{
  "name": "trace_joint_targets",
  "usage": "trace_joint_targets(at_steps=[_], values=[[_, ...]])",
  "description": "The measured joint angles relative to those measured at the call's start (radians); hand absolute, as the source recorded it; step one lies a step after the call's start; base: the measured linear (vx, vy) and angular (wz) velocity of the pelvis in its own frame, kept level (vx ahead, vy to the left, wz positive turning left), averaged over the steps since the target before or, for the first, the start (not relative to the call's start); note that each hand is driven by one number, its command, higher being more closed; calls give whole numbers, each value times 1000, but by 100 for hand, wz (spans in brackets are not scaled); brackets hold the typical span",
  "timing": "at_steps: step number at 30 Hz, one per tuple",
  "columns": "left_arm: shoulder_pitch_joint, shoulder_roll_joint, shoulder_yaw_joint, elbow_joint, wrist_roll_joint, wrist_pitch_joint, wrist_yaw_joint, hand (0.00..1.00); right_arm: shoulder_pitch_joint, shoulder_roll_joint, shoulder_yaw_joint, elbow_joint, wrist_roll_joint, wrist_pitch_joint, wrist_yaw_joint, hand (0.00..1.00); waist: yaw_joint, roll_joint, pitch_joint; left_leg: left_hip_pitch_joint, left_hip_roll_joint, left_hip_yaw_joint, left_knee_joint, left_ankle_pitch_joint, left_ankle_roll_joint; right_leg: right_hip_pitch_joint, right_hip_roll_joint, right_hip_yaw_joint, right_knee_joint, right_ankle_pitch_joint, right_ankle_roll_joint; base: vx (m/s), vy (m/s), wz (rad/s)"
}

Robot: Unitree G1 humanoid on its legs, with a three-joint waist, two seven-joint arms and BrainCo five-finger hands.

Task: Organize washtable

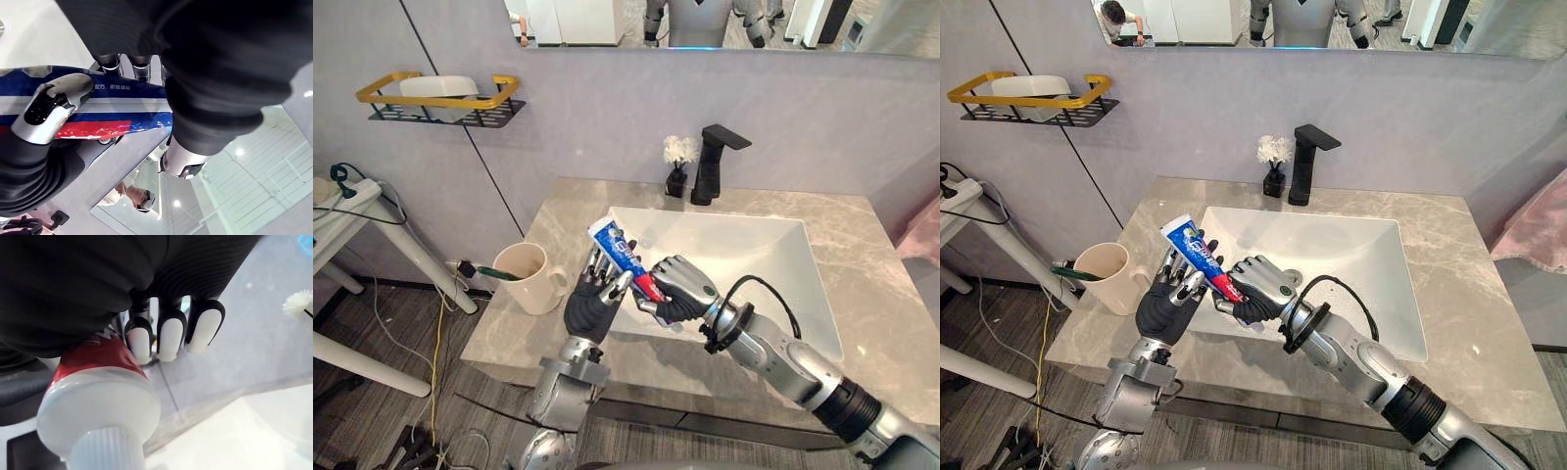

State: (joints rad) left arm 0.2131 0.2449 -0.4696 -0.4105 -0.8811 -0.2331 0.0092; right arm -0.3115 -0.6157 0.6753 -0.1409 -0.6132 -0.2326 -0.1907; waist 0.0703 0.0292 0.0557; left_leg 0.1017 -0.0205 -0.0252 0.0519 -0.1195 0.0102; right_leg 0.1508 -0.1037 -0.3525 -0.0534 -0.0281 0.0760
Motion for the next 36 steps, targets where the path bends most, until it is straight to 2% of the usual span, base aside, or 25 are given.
trace_joint_targets(at_steps=[1, 2, 6, 9, 21, 22, 28, 33, 35, 36], values=[[-1, 5, -4, 0, 0, -7, 0, 0, -13, -3, 14, 1, 15, 0, 1, 100, 0, 0, 0, 0, 0, 0, 0, 0, 0, 0, 0, 0, 0, 0, 0, 0, 0, 0], [-3, 9, -8, 0, 0, -10, 1, 100, -15, -7, 16, 1, 18, 0, 2, 100, 0, 0, 0, 0, 0, 0, 0, 0, 0, 0, 0, 0, -1, 0, 0, 0, 0, 0], [-29, 22, -23, 8, -2, -20, 16, 100, -48, -33, 51, 1, 32, -3, 2, 100, 0, 0, 0, 0, 0, 1, 0, 0, 0, 0, 0, 0, -1, 0, 0, 0, 0, 0], [-59, 26, -35, 17, -3, -20, 17, 100, -56, -45, 77, 1, 35, -23, 2, 100, 0, 0, 0, 0, 0, 2, 1, 0, 0, 0, 0, 0, -1, 0, 0, 0, 0, 0], [-78, 34, -47, 18, -1, -19, 19, 100, -57, -59, 71, 1, 44, -32, 20, 100, -1, 0, 0, 0, 0, 4, 1, 0, 0, 0, -1, 2, -1, 0, 0, 0, 0, 0], [-79, 33, -47, 18, 0, -20, 19, 100, -56, -58, 67, 1, 44, -33, 20, 0, -2, 0, 0, 0, 0, 4, 1, 0, 0, 0, -1, 2, -1, 0, 0, 0, 0, 0], [-105, 23, -47, 17, 35, -21, 20, 100, 1, -2, -20, -2, 41, -45, 24, 0, -1, 1, -1, 0, 0, 4, 2, 0, 0, 0, -1, 2, -1, 0, 0, 0, 0, 0], [-151, -14, -34, -25, 100, -21, 52, 100, 121, 114, -202, -76, 67, -43, 24, 0, -8, 1, -1, 3, 0, 7, 1, 0, 0, 0, -1, 5, -1, 0, 0, 0, 0, -1], [-165, -29, -24, -35, 127, -22, 66, 100, 147, 161, -250, -93, 96, -44, 24, 0, -17, 2, -1, 6, 0, 9, 1, 0, 0, 2, -1, 8, -1, 0, 0, 0, 0, -2], [-169, -41, -9, -44, 149, -21, 74, 100, 167, 197, -285, -105, 115, -43, 24, 0, -30, 3, -1, 7, 0, 9, 1, 0, 0, 2, -1, 8, 0, 0, 0, 0, 0, 0]])
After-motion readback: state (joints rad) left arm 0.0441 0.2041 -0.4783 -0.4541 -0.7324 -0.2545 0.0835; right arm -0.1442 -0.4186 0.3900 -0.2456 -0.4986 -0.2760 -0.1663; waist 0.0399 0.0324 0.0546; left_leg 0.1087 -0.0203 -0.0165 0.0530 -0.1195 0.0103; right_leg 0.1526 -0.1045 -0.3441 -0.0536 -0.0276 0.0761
